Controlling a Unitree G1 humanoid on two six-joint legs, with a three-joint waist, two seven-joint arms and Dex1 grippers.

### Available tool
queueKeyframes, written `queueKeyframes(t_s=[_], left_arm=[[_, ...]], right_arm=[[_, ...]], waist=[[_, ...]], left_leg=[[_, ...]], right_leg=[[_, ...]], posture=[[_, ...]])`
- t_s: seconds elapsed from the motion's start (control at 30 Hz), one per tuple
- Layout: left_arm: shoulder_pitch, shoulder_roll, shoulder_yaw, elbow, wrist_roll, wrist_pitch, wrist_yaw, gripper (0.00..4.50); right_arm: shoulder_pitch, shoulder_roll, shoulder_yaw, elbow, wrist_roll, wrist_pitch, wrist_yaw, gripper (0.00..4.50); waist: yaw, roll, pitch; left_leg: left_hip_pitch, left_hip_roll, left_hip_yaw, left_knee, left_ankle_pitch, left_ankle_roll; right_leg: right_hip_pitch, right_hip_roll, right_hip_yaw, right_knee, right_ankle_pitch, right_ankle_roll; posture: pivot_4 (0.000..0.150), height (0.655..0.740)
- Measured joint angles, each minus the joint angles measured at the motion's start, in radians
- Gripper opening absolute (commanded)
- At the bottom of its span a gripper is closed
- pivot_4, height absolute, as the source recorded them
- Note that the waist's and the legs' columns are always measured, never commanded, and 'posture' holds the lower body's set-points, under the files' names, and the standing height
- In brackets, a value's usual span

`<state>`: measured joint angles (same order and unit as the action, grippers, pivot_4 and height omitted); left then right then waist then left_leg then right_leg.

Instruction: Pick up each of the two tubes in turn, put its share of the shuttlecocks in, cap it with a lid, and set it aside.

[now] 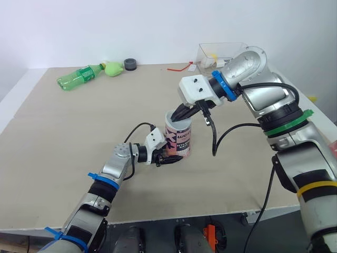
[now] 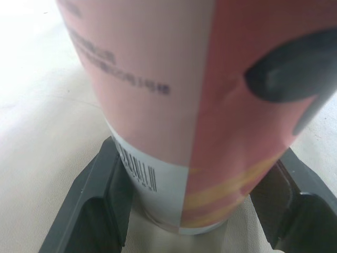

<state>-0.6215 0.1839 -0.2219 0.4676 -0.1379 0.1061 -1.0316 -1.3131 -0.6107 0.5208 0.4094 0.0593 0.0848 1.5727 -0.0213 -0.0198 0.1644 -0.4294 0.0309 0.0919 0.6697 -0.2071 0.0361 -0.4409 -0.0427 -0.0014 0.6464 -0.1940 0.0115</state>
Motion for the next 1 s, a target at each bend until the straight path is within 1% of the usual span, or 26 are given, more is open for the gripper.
queueKeyframes(t_s=[0.5,0.83,1.0], left_arm=[[0.0,0.001,0.001,0.0,0.0,0.011,0.001,2.69],[0.0,0.0,0.001,0.0,0.0,0.012,0.0,2.69],[0.0,0.001,0.002,0.0,0.0,0.015,0.0,2.69]], right_arm=[[-0.003,0.009,0.005,0.024,-0.039,-0.109,0.0,0.04],[-0.017,0.006,0.035,0.044,-0.053,-0.237,-0.001,0.04],[-0.036,0.011,0.057,0.071,-0.07,-0.333,-0.003,0.04]], waist=[[0.0,-0.002,-0.003],[0.0,-0.002,-0.003],[0.0,-0.002,-0.004]], left_leg=[[0.001,0.0,0.0,-0.001,0.0,0.0],[0.001,0.001,0.0,-0.001,0.0,0.0],[0.002,0.001,0.0,-0.001,0.0,0.0]], right_leg=[[0.001,0.0,0.0,0.0,0.0,-0.001],[0.001,0.0,0.0,0.0,-0.001,-0.001],[0.001,0.0,0.0,0.0,-0.001,-0.001]], posture=[[0.15,0.74],[0.15,0.74],[0.15,0.74]])
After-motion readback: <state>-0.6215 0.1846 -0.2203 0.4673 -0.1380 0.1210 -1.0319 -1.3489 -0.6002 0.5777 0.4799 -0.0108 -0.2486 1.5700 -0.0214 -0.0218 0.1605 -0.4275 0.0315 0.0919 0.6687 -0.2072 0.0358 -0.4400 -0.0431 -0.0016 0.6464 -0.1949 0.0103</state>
